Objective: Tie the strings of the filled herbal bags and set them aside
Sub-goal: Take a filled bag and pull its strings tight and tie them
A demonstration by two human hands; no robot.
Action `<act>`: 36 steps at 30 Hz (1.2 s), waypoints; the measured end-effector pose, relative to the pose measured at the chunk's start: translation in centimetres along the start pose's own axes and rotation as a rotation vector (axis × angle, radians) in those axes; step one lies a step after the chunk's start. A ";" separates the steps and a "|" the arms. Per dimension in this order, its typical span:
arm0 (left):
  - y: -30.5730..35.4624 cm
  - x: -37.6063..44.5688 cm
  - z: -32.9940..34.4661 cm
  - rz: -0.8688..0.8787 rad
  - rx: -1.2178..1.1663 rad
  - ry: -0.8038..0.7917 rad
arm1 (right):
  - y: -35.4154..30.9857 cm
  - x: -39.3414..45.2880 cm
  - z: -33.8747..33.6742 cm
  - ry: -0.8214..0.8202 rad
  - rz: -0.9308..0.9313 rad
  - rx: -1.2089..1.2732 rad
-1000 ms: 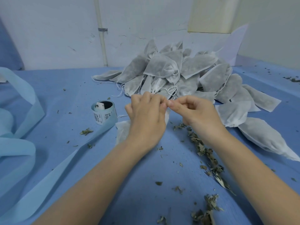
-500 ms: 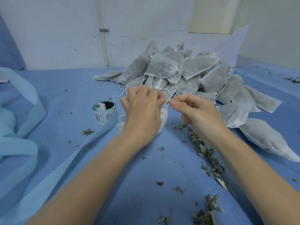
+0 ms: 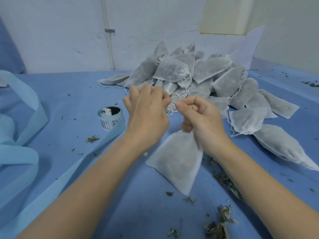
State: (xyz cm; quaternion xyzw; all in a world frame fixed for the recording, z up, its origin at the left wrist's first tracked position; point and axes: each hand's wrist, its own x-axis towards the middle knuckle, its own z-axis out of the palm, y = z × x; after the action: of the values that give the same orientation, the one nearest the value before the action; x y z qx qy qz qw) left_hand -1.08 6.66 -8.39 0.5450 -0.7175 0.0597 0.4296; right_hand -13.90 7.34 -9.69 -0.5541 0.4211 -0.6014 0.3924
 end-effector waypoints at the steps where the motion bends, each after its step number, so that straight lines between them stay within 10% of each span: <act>1: -0.2 0.1 -0.1 0.017 0.035 0.023 | 0.0 0.1 -0.2 0.009 -0.018 -0.033; 14: 0.5 -0.7 0.5 -0.351 -0.466 -0.163 | -0.7 0.7 -1.1 0.330 0.055 0.183; 20: 2.1 -1.9 1.2 -0.888 -1.457 -0.644 | -0.1 1.7 -1.7 0.650 0.108 0.385; 29: 0.6 -1.7 1.6 -0.846 -1.411 -0.506 | -0.2 1.0 -2.8 0.095 -0.021 0.056; 36: 0.7 -1.4 1.0 -0.801 -1.411 -0.484 | 0.0 0.4 -2.8 -0.038 -0.156 -0.297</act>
State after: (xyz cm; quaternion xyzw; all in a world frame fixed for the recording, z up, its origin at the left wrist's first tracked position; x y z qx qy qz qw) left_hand -2.16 7.38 -9.66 0.3600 -0.4114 -0.6773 0.4924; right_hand -16.69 7.15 -9.68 -0.6483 0.4534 -0.5506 0.2663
